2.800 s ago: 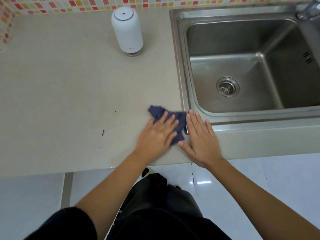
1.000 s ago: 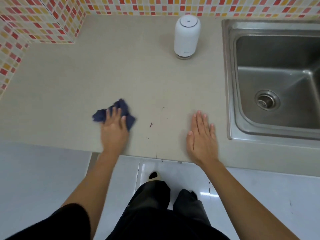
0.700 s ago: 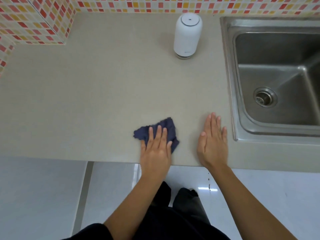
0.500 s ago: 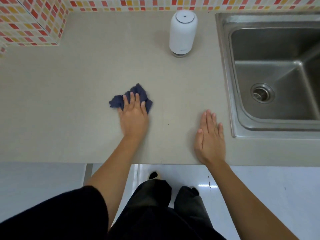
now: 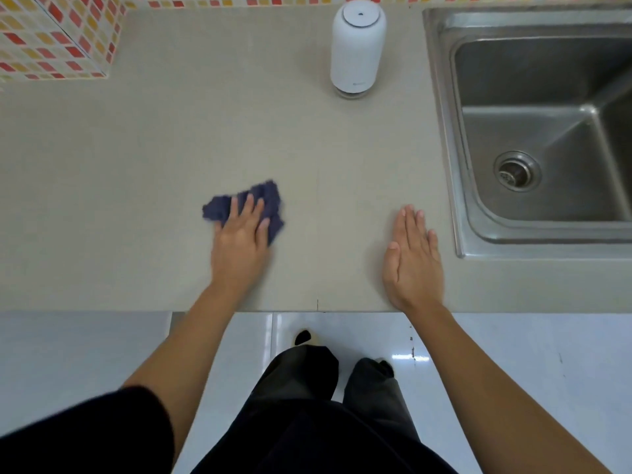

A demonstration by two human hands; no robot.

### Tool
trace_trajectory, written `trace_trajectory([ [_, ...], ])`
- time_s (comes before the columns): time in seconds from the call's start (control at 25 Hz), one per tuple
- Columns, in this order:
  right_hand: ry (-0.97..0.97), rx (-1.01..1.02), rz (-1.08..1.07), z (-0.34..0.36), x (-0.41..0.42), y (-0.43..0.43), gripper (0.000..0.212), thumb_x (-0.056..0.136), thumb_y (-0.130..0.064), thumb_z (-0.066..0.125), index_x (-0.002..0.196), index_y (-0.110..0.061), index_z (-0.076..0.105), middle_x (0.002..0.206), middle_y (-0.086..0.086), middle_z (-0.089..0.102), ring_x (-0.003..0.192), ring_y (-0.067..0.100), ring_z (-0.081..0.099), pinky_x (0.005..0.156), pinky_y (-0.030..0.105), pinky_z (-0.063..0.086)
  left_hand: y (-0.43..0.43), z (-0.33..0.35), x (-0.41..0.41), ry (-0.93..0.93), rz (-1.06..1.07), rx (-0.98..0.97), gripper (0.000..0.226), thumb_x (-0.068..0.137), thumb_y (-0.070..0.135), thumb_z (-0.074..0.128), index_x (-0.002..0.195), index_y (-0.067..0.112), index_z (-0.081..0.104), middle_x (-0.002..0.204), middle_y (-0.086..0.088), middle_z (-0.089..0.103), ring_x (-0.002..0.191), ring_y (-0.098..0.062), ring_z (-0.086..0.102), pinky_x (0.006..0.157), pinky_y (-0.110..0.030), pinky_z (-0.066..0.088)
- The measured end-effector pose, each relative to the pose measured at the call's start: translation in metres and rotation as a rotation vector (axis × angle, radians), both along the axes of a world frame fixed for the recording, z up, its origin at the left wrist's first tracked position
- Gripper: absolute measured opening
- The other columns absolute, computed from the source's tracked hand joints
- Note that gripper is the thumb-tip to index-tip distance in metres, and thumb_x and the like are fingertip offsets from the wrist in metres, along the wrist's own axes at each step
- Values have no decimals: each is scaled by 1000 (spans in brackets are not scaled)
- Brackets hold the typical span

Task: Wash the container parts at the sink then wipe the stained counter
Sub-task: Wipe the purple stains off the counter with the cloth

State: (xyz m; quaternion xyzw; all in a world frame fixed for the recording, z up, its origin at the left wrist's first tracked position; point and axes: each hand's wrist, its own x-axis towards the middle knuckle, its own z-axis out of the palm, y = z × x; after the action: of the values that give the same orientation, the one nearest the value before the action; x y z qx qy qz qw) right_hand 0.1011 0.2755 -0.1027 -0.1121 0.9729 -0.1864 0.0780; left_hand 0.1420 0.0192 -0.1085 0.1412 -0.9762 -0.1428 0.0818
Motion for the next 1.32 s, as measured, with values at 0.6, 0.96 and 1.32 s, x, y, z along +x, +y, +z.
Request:
trace_trajectory([
  [0.6,-43,-153,180,22,38,-71,63,89,-35,10,147,-9,15,156,1,9,142,9,-4,114,29,-7,-55,-2,41,-1,74,46,53,94,34,28,127,3,55,136,-16,51,132,-34,40,102,-51,34],
  [0.96,-38,-2,311,12,29,-134,63,90,-33,14,147,-6,12,157,8,8,145,20,-1,115,37,-3,-92,0,136,21,-129,-71,47,101,33,27,122,6,60,130,-10,58,126,-25,47,98,-36,33],
  [1.32,-56,26,405,14,28,-142,77,81,-44,-4,147,-10,14,157,2,12,145,18,-3,113,34,-6,-121,-1,34,6,126,1,50,96,33,29,127,4,56,135,-15,54,129,-32,45,100,-47,40],
])
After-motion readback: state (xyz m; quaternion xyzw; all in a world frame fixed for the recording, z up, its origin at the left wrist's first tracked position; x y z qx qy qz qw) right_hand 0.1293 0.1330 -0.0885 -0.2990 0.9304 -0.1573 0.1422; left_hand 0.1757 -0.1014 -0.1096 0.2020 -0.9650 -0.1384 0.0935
